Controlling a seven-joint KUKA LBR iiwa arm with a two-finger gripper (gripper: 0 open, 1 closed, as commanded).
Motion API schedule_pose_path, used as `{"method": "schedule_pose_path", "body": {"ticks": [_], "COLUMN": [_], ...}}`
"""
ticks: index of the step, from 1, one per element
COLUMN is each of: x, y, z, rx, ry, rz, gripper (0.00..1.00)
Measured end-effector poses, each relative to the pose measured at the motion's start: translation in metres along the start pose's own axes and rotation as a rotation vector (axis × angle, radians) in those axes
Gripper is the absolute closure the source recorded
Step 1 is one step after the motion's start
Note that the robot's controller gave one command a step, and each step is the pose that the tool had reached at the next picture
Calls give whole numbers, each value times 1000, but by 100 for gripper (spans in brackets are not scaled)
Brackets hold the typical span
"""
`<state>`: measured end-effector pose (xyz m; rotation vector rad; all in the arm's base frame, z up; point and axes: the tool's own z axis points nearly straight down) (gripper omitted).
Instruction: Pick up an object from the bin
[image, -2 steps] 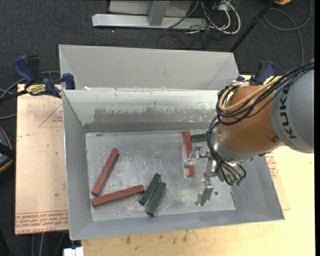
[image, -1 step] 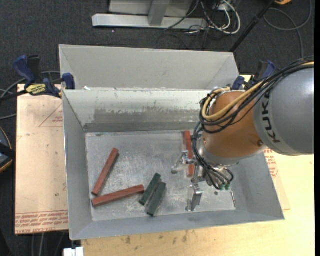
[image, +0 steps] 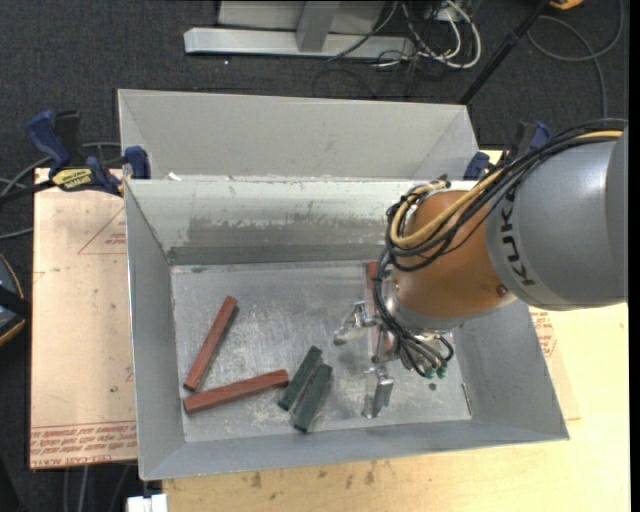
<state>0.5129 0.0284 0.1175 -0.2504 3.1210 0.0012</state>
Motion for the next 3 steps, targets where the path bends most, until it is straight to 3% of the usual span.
{"method": "schedule_pose_path", "body": {"ticks": [1,2,3], "x": [-50,-50,-62], "y": [56,56,55], "z": [38,38,-107], "rx": [-2,-2,-1], "ry": [-6,-6,6], "rz": [14,14,32], "gripper": [100,100,100]}}
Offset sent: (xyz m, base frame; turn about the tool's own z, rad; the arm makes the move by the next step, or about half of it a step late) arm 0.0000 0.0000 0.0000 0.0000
